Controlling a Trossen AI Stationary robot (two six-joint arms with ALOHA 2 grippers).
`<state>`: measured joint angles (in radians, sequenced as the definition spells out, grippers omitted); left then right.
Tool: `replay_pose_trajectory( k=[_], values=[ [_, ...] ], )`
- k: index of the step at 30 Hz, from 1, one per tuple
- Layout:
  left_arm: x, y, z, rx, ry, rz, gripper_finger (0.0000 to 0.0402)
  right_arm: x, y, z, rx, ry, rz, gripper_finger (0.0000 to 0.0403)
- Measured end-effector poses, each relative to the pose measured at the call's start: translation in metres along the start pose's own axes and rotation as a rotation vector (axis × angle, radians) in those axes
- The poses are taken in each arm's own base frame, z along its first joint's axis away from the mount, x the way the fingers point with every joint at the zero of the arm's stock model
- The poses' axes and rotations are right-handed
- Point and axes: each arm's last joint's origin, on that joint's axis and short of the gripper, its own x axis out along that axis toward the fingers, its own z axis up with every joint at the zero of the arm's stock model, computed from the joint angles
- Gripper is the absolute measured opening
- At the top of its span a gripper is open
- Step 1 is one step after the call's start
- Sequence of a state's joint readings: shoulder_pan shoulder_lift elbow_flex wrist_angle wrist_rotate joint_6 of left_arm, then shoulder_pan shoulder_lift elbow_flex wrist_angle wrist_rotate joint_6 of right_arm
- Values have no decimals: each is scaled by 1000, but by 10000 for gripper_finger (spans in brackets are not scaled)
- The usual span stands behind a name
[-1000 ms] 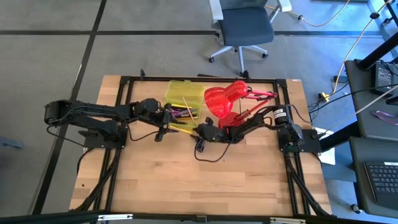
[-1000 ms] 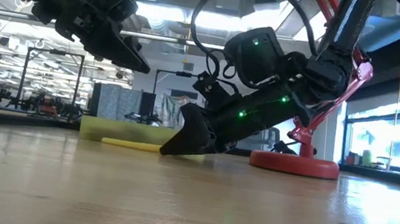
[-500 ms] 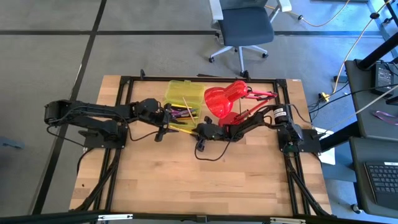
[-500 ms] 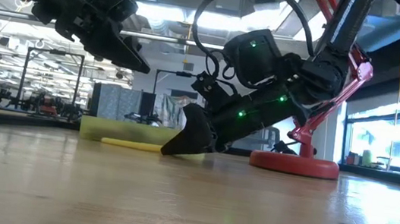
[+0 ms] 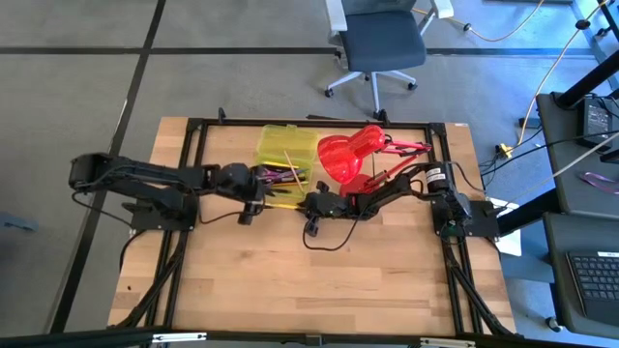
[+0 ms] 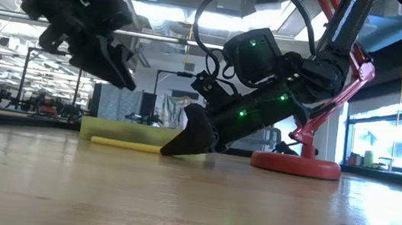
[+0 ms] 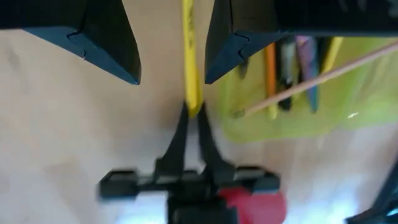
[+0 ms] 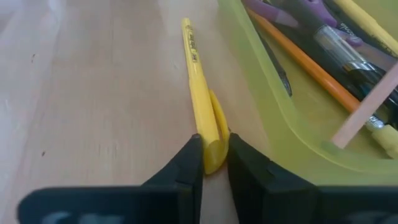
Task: Pick & place school supplies into a supply box
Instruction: Put the yellow pen into the yellow supply box
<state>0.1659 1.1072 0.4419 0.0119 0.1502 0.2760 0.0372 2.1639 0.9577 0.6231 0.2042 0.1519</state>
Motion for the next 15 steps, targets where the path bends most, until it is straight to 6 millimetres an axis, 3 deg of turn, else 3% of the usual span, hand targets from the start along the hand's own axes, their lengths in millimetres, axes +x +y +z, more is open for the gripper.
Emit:
replay_pose_trajectory(
  k=[8,15],
  values=[
    [2,-28,2,53,73,113,169,-1,0,3,31,-26,5,58],
    [2,-39,2,31,86,96,169,-6,4,10,30,-29,67,58]
  ],
)
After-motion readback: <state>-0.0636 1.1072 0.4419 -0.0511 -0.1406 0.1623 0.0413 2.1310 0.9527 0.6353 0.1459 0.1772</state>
